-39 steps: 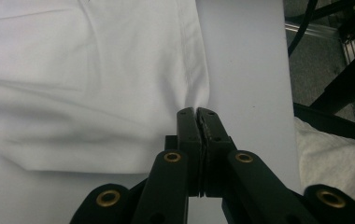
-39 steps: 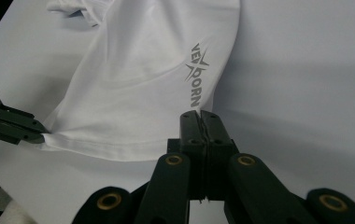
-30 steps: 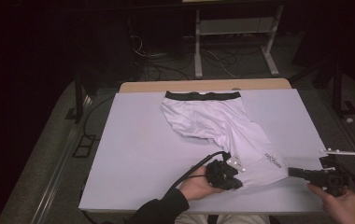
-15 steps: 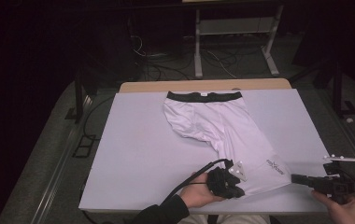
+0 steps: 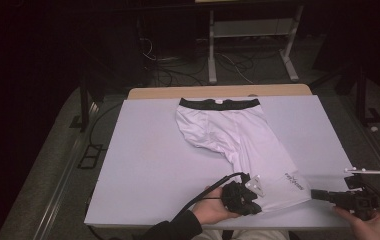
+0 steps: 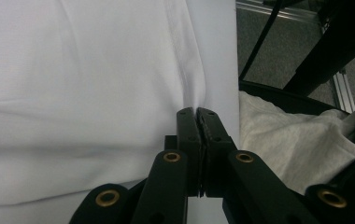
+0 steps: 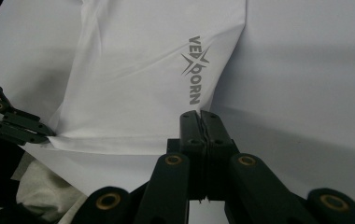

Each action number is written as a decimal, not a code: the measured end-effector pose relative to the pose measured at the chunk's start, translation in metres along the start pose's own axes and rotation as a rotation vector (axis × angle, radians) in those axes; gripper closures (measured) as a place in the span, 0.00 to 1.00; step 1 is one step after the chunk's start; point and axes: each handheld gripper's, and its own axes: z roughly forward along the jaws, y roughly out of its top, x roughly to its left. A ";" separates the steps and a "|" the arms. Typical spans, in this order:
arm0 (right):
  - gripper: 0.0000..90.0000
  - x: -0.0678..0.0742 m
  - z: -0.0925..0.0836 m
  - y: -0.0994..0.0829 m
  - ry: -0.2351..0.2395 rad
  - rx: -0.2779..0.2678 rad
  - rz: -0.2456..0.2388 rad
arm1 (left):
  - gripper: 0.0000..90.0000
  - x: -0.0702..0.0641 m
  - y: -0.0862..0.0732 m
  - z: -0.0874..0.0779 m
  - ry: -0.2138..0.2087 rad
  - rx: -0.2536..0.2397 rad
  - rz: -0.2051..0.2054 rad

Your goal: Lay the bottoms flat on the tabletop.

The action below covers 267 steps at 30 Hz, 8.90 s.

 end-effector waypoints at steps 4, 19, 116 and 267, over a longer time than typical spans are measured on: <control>0.97 0.001 0.000 0.000 0.002 0.002 0.000 | 0.98 0.000 0.000 0.000 -0.004 0.001 0.001; 0.96 0.002 0.000 0.000 0.012 0.023 -0.005 | 0.97 0.001 -0.001 0.002 -0.023 0.024 0.004; 0.06 0.173 0.126 0.165 0.065 -0.024 -0.637 | 0.00 0.109 -0.111 -0.191 0.412 -0.426 -0.400; 0.93 0.201 0.212 0.174 0.028 -0.098 -0.478 | 0.60 0.164 -0.155 -0.174 0.422 -0.469 -0.656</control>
